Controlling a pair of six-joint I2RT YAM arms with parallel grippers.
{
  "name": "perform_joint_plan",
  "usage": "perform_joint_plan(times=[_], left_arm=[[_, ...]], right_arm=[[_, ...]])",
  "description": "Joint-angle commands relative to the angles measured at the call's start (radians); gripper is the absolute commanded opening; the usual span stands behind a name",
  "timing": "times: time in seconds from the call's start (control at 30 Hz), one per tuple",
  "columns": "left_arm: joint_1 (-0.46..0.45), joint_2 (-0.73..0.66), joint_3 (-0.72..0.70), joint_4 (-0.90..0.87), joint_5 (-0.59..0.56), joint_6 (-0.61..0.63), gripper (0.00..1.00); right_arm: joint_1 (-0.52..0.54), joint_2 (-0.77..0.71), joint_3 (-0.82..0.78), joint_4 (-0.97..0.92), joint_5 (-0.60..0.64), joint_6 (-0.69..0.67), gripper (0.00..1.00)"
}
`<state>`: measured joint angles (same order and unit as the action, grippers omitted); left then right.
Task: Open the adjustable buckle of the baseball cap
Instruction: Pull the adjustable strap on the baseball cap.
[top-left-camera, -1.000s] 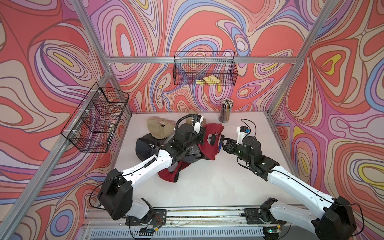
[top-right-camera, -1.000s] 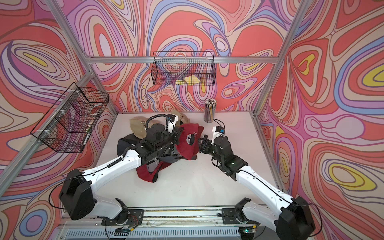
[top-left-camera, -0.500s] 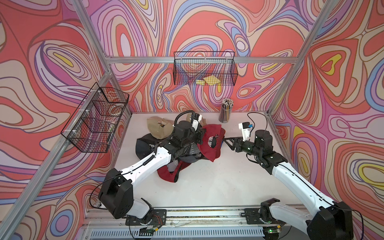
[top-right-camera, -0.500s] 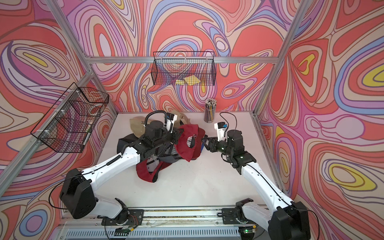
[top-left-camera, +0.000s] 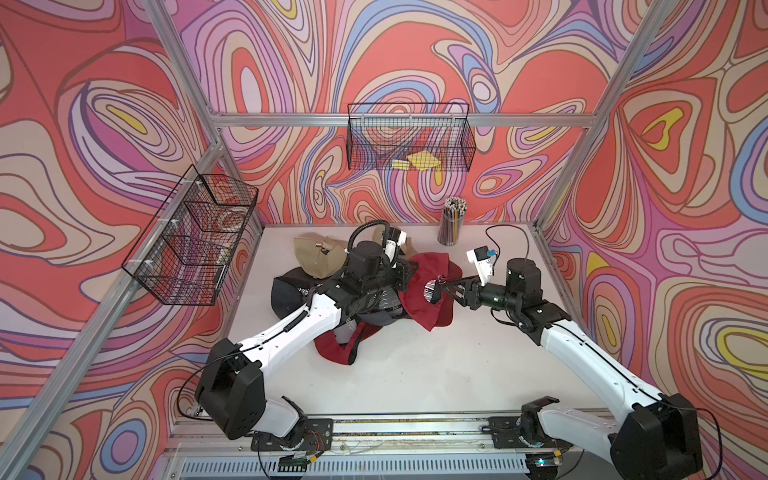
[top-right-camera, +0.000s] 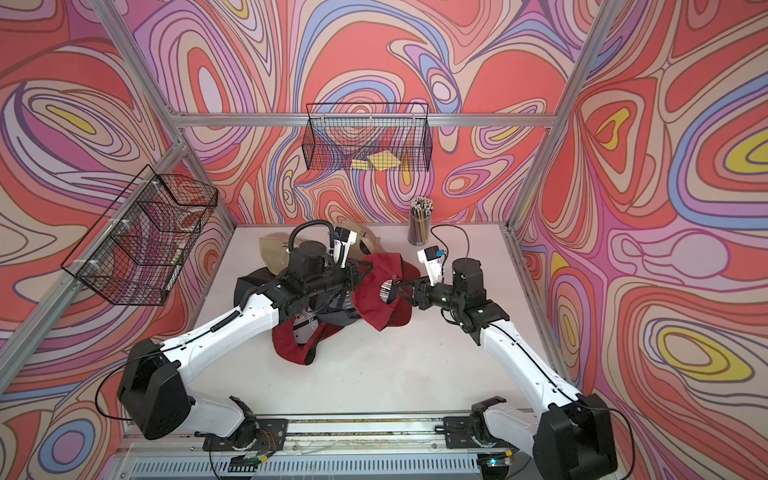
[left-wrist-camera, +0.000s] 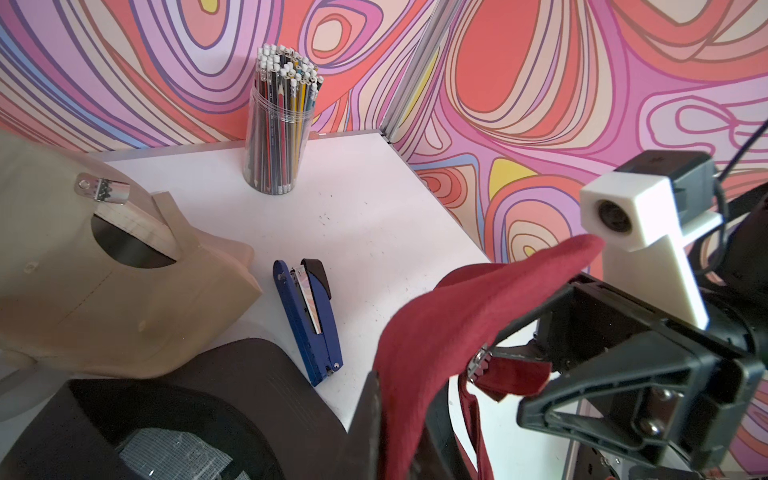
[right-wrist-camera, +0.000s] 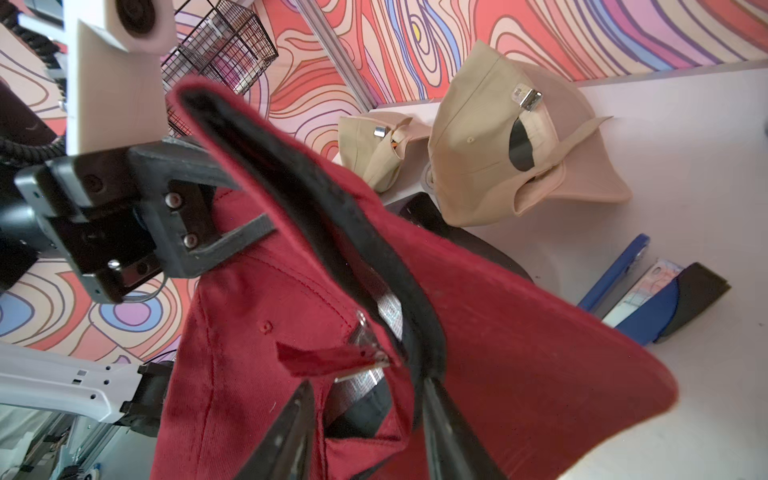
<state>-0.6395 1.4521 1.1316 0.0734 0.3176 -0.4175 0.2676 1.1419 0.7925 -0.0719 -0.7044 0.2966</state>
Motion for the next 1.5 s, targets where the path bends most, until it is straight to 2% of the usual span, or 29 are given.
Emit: perform_joint_plan(times=[0.0, 0.4, 0.7, 0.87, 0.9, 1.17, 1.2, 1.27, 1.33, 1.47], left_arm=[[0.006, -0.036, 0.005, 0.027, 0.025, -0.037, 0.00], [0.009, -0.041, 0.005, 0.043, 0.031, -0.041, 0.00], [0.012, -0.032, -0.027, 0.071, 0.041, -0.056, 0.00], [0.018, -0.025, -0.034, 0.058, 0.039, -0.025, 0.24], [0.020, -0.027, -0.037, 0.058, 0.037, -0.017, 0.27], [0.040, -0.013, -0.072, 0.091, 0.069, 0.000, 0.29], [0.042, -0.009, -0.072, 0.091, 0.079, 0.005, 0.33], [0.047, -0.007, -0.070, 0.081, 0.091, 0.024, 0.48], [0.051, -0.014, -0.066, 0.050, 0.087, 0.062, 0.58], [0.096, -0.028, -0.065, 0.021, 0.120, 0.090, 0.66]], right_arm=[[-0.004, 0.003, -0.019, 0.027, -0.018, -0.005, 0.44], [-0.005, 0.014, -0.063, 0.089, -0.018, 0.027, 0.32], [-0.005, 0.012, -0.051, 0.082, 0.004, 0.011, 0.10], [-0.005, 0.014, -0.008, 0.016, 0.031, -0.043, 0.00], [-0.005, 0.012, -0.001, 0.010, 0.031, -0.053, 0.00], [-0.005, 0.054, 0.067, -0.039, 0.011, -0.110, 0.00], [-0.005, 0.062, 0.073, -0.040, 0.009, -0.112, 0.00], [-0.005, 0.073, 0.080, -0.040, 0.006, -0.121, 0.00], [-0.005, 0.081, 0.089, -0.040, -0.007, -0.134, 0.00], [-0.005, 0.095, 0.105, -0.040, -0.021, -0.157, 0.00]])
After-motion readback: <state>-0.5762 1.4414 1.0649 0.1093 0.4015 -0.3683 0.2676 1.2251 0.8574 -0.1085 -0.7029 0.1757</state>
